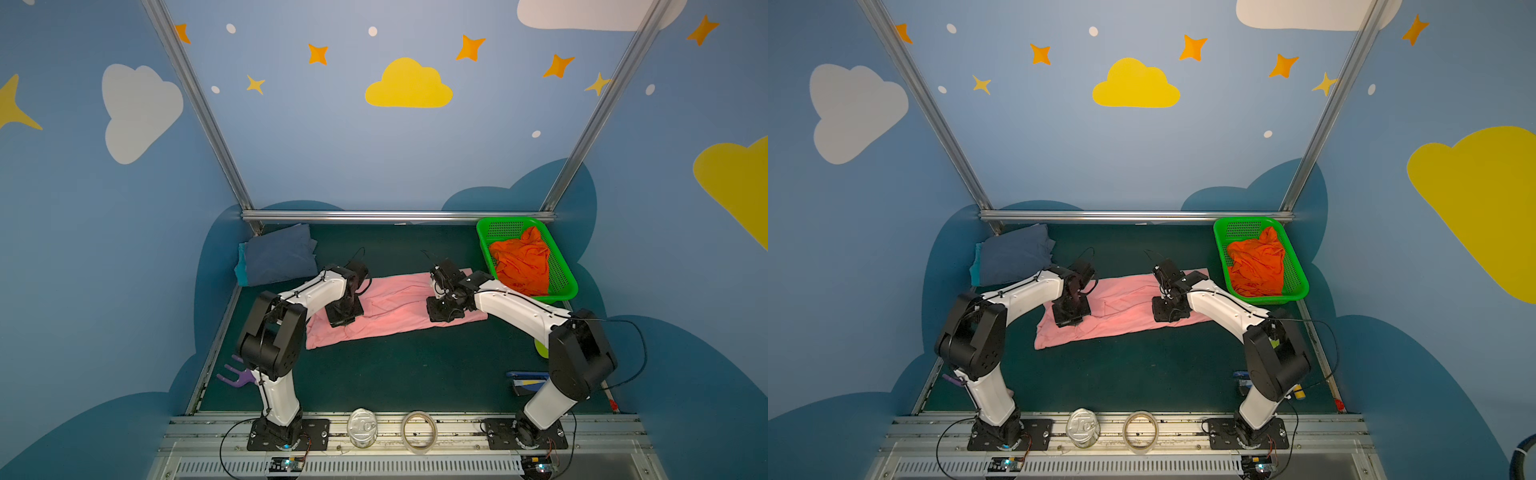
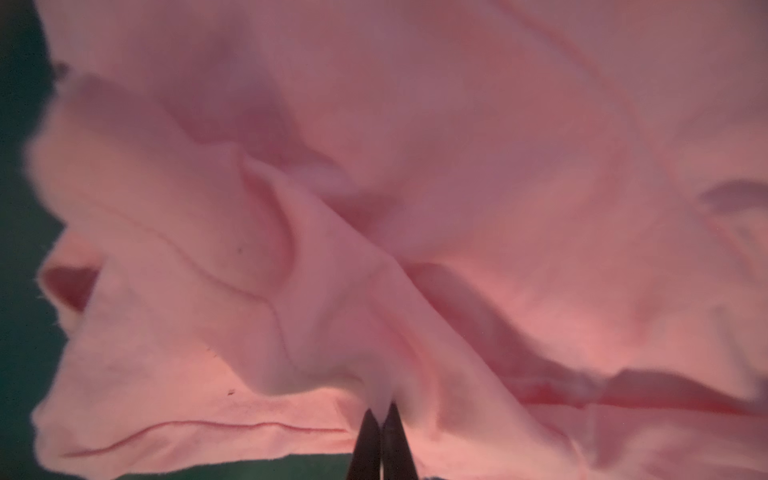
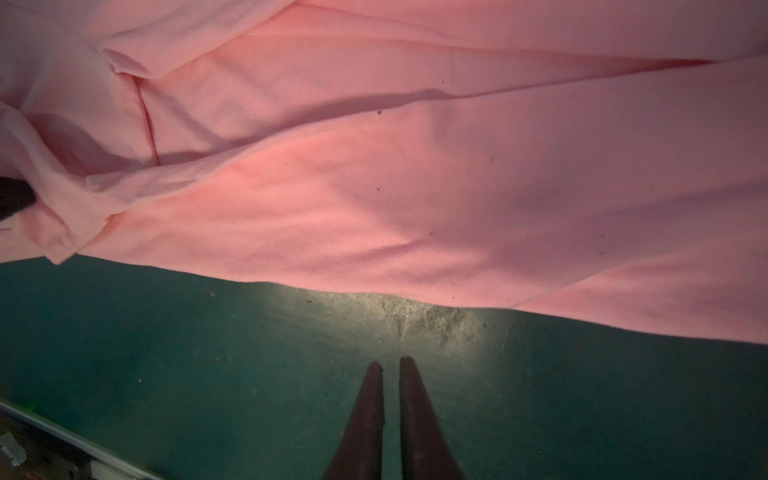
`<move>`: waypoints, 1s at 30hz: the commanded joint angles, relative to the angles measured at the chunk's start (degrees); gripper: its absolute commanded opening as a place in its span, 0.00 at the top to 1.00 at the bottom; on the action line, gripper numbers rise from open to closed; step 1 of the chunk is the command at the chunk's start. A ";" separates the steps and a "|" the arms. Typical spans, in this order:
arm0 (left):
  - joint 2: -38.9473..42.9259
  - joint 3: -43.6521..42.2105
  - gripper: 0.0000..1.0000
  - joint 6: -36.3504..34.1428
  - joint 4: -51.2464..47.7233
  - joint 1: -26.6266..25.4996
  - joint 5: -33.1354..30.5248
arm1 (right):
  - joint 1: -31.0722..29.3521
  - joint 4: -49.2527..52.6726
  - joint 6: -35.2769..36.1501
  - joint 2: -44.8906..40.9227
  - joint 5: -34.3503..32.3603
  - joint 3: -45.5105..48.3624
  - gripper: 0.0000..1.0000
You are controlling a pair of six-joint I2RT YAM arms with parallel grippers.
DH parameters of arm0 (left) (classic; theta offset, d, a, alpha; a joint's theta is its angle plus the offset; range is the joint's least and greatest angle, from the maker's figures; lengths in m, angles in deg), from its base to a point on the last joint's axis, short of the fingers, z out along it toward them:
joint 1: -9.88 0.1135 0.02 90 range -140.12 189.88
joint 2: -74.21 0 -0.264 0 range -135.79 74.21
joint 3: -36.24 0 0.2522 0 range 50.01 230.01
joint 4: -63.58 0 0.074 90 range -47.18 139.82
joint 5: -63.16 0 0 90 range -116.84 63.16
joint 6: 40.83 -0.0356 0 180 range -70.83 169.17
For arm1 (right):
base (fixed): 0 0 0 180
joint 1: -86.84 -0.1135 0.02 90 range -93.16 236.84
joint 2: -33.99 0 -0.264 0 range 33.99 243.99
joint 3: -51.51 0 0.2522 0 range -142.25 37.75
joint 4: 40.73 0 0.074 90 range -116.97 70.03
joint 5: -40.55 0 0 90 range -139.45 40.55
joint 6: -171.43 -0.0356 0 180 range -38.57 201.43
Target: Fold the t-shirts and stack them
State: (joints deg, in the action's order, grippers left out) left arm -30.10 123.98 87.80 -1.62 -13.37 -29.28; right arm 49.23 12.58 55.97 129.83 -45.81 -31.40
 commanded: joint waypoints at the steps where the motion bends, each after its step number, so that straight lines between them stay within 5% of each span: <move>1: -1.29 6.32 0.96 -2.59 -4.41 0.60 -3.62 | 0.08 -0.27 0.30 1.24 -0.21 -1.25 0.88; 3: -3.18 10.51 0.95 -3.76 -5.84 1.33 -3.37 | 0.22 -0.20 0.23 1.59 -0.04 -1.49 0.88; 8: -11.98 20.60 0.74 -6.56 -8.21 3.68 -2.58 | 0.21 -0.13 0.41 1.81 -0.12 -1.59 0.88; 14: -20.13 32.88 0.79 -3.09 -18.80 8.48 -10.80 | 0.34 0.70 0.76 0.65 -0.65 -1.78 0.88; 21: -3.40 24.06 0.79 -0.75 -17.59 1.81 -15.96 | 0.30 0.36 1.34 3.16 0.55 -4.26 0.87; 25: 3.22 12.81 0.92 0.90 -12.20 -0.96 -10.62 | 0.15 -0.40 1.20 6.44 2.74 -6.50 0.88; 30: 3.81 3.41 0.95 4.02 -9.14 -1.83 -8.28 | 0.12 0.00 1.64 9.45 3.72 -9.28 0.88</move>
State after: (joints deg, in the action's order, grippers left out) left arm -23.61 132.57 89.01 -12.71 -15.66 -39.40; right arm 49.37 11.81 56.89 137.74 -43.39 -38.37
